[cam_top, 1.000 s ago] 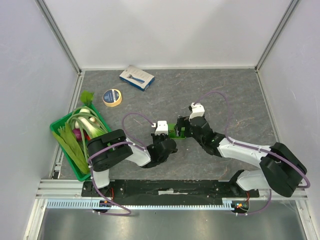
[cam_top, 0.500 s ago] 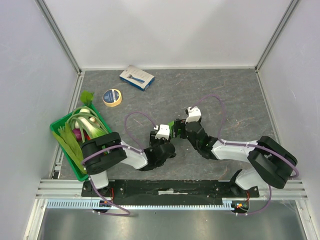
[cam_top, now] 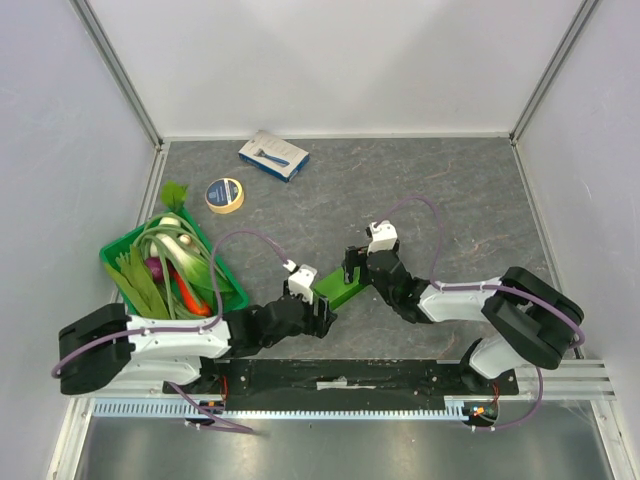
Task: Fold the paper box
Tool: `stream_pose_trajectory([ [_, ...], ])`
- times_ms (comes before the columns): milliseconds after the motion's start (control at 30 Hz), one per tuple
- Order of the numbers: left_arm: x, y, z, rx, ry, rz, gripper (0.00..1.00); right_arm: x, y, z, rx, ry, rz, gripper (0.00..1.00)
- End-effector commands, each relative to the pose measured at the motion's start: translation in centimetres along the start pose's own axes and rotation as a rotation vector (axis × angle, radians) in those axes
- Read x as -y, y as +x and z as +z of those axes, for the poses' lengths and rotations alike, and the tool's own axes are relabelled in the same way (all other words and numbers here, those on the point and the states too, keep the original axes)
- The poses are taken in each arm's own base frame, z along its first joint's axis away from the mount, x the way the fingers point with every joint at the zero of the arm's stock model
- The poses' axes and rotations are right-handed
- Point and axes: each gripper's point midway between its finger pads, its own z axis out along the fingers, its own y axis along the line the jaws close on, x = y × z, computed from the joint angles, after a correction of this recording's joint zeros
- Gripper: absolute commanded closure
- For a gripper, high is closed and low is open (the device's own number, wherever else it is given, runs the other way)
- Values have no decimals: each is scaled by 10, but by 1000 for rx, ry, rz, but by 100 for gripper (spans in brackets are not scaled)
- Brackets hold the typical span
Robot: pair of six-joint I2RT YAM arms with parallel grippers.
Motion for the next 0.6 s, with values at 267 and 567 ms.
stream_pose_trajectory([
  [267,53,-4,-50,29,417,-10,32,-2,4,-10,45,3,-61,7],
  [567,79,-102,-117,158,493,-46,49,11,7,-17,102,25,-60,7],
])
